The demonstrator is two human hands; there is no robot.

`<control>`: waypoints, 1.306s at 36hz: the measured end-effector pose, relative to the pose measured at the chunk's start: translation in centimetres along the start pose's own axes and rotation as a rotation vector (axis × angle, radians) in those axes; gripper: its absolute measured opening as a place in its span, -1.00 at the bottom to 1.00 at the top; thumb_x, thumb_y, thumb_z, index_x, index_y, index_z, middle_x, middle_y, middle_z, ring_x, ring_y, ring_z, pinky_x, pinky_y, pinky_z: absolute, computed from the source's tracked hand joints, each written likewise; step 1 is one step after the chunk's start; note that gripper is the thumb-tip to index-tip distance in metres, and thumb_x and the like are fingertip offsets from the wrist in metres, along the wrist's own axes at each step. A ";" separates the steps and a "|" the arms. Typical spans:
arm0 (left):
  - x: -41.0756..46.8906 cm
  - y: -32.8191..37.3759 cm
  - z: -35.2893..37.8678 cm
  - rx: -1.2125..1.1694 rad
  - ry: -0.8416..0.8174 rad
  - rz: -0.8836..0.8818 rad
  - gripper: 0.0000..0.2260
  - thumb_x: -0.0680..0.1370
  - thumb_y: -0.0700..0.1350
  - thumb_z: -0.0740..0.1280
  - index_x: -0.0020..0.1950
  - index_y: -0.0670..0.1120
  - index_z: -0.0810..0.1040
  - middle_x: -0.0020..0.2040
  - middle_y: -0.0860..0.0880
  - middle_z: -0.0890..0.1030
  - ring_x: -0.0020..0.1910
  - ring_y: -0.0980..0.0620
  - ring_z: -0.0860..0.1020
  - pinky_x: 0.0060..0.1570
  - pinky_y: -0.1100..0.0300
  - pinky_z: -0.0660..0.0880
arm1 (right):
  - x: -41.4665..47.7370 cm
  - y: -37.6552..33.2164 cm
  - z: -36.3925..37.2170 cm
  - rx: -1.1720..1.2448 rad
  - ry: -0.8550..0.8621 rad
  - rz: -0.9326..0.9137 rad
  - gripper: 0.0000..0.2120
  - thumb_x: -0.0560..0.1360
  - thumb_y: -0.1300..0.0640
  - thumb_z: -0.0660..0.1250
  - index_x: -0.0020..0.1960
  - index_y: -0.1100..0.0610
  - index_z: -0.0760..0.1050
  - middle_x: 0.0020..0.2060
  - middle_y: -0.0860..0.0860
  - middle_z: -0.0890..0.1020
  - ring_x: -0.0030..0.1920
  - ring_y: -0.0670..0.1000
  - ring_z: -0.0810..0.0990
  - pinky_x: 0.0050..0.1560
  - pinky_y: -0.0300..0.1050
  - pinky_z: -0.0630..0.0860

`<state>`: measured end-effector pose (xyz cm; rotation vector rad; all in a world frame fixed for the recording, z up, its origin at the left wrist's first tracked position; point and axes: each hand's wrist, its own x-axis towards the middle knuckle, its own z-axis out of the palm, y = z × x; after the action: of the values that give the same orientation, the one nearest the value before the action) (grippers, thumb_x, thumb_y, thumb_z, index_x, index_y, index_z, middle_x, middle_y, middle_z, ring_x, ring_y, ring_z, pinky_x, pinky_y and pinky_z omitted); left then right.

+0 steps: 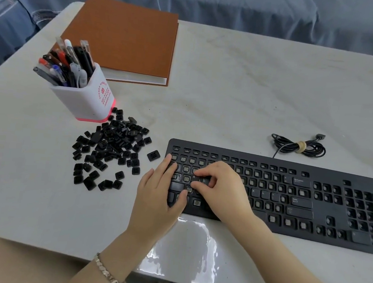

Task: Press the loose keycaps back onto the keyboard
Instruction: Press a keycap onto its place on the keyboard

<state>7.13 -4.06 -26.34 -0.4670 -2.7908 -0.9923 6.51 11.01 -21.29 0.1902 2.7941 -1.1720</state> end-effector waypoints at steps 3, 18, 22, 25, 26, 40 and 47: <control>0.0 0.0 -0.1 -0.009 -0.007 -0.004 -0.50 0.48 0.04 0.20 0.32 -0.23 0.46 0.39 0.01 0.31 0.34 0.10 0.31 0.34 0.20 0.17 | 0.1 -0.3 0.3 0.029 0.003 0.000 -0.83 0.41 0.05 0.43 0.01 -0.04 0.60 -0.22 -0.23 0.41 -0.29 -0.22 0.40 -0.10 -0.27 0.38; -0.1 0.0 -0.5 -0.095 0.018 -0.020 -0.51 0.46 -0.01 0.22 0.31 -0.23 0.46 0.40 -0.01 0.35 0.32 0.23 0.28 0.37 0.41 0.09 | 0.5 -0.1 1.4 -0.049 -0.001 -0.046 -0.82 0.45 0.03 0.39 0.06 -0.08 0.60 -0.12 -0.25 0.41 -0.24 -0.25 0.34 -0.25 -0.44 0.23; 0.0 0.1 -0.4 -0.084 0.034 -0.011 -0.53 0.45 -0.02 0.23 0.29 -0.25 0.48 0.38 -0.04 0.37 0.32 0.16 0.32 0.36 0.40 0.11 | 0.4 0.2 1.6 -0.006 0.033 -0.059 -0.83 0.43 0.04 0.42 0.02 -0.06 0.62 -0.13 -0.24 0.45 -0.27 -0.31 0.34 -0.23 -0.47 0.25; 0.0 0.1 -0.4 -0.077 0.038 -0.005 -0.53 0.45 -0.03 0.23 0.28 -0.26 0.48 0.37 -0.04 0.37 0.31 0.15 0.33 0.36 0.41 0.11 | 0.4 0.1 1.6 0.005 0.033 -0.059 -0.83 0.42 0.03 0.42 0.02 -0.06 0.62 -0.12 -0.24 0.45 -0.28 -0.31 0.34 -0.22 -0.48 0.25; 0.0 0.1 -0.4 -0.075 0.037 -0.005 -0.54 0.45 -0.03 0.23 0.28 -0.26 0.49 0.37 -0.04 0.37 0.31 0.13 0.33 0.36 0.41 0.10 | 0.4 0.1 1.6 0.000 0.029 -0.062 -0.83 0.42 0.03 0.42 0.02 -0.06 0.62 -0.12 -0.24 0.45 -0.27 -0.32 0.34 -0.22 -0.48 0.25; 0.0 0.1 -0.5 -0.065 0.010 -0.025 -0.54 0.46 -0.02 0.23 0.27 -0.25 0.48 0.38 -0.02 0.35 0.30 0.11 0.34 0.36 0.38 0.12 | -1.4 1.5 3.6 -0.366 0.351 -0.428 -0.71 0.46 0.10 0.18 0.03 0.13 0.63 -0.31 0.04 0.47 -0.32 0.05 0.41 -0.38 -0.16 0.38; 0.0 0.2 -0.6 -0.082 -0.023 -0.042 -0.52 0.46 0.00 0.21 0.30 -0.22 0.48 0.40 -0.01 0.34 0.29 0.31 0.22 0.35 0.45 0.07 | -1.1 1.6 2.9 -0.376 0.323 -0.469 -0.69 0.47 0.09 0.17 0.05 0.12 0.63 -0.31 0.02 0.46 -0.34 0.03 0.43 -0.36 -0.19 0.38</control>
<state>7.18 -4.30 -25.74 -0.4350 -2.7993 -1.1214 7.94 10.01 -24.29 -0.3580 3.4010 -0.6940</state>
